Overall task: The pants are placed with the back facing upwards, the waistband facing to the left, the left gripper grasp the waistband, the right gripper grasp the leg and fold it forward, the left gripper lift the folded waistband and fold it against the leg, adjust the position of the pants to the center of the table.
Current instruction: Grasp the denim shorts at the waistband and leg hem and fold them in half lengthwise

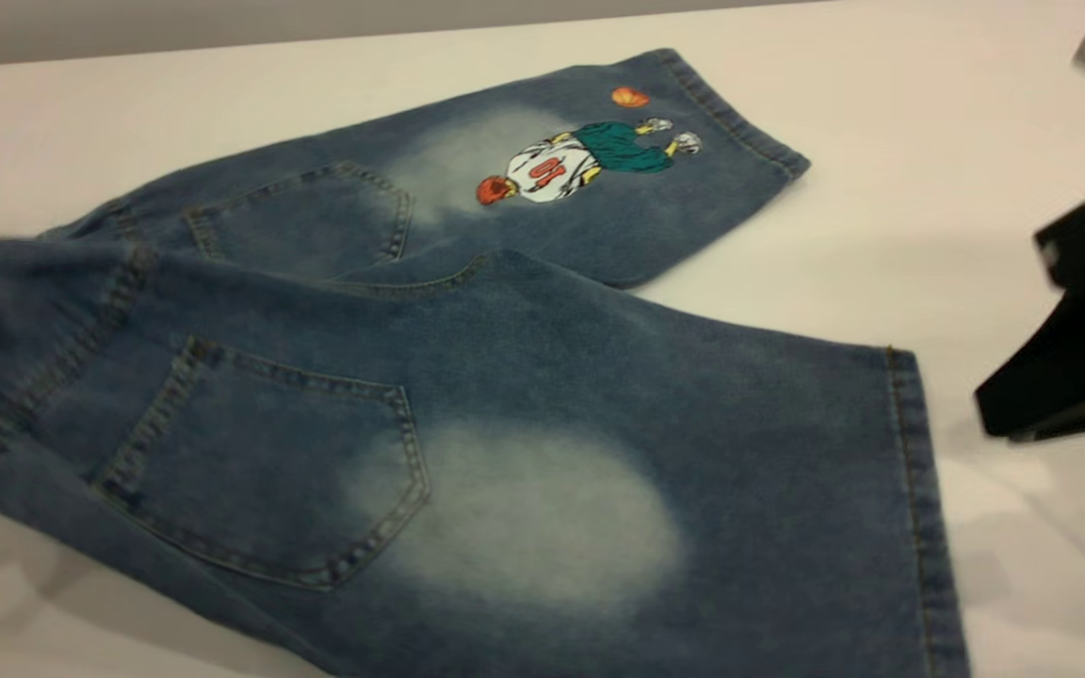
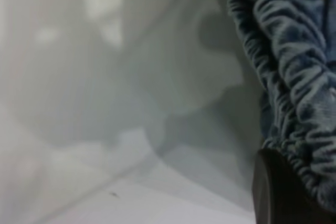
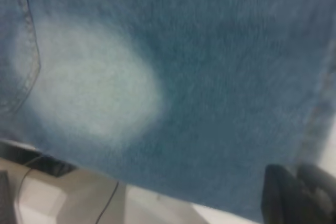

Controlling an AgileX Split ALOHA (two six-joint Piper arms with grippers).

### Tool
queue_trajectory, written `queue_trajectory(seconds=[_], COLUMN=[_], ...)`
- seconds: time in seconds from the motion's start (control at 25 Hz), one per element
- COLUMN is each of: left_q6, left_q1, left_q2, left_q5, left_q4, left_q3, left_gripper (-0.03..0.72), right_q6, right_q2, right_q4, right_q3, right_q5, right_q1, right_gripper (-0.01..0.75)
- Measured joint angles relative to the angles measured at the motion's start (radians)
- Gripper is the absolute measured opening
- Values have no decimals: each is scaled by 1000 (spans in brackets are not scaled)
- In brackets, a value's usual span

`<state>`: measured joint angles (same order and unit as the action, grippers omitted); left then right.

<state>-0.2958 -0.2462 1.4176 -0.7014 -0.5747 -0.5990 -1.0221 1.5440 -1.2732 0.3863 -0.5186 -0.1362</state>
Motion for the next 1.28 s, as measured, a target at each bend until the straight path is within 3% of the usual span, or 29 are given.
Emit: queue_trajectory(seconds=[0.36, 0.8, 1.28], left_q6=[-1, -6, -8], left_q1=[0, 0, 0], left_q2=[-12, -12, -12], left_q5=[22, 45, 60], left_q4=[0, -1, -3], left_q3=[0, -1, -1], left_gripper=[122, 122, 122], right_q6=[-7, -162, -351], right_q2=[40, 282, 480], right_q4=[25, -135, -314], right_q3=[-9, -22, -18], right_q5=[-18, -138, -147], right_q1=[-4, -4, -4], right_gripper=[57, 415, 399])
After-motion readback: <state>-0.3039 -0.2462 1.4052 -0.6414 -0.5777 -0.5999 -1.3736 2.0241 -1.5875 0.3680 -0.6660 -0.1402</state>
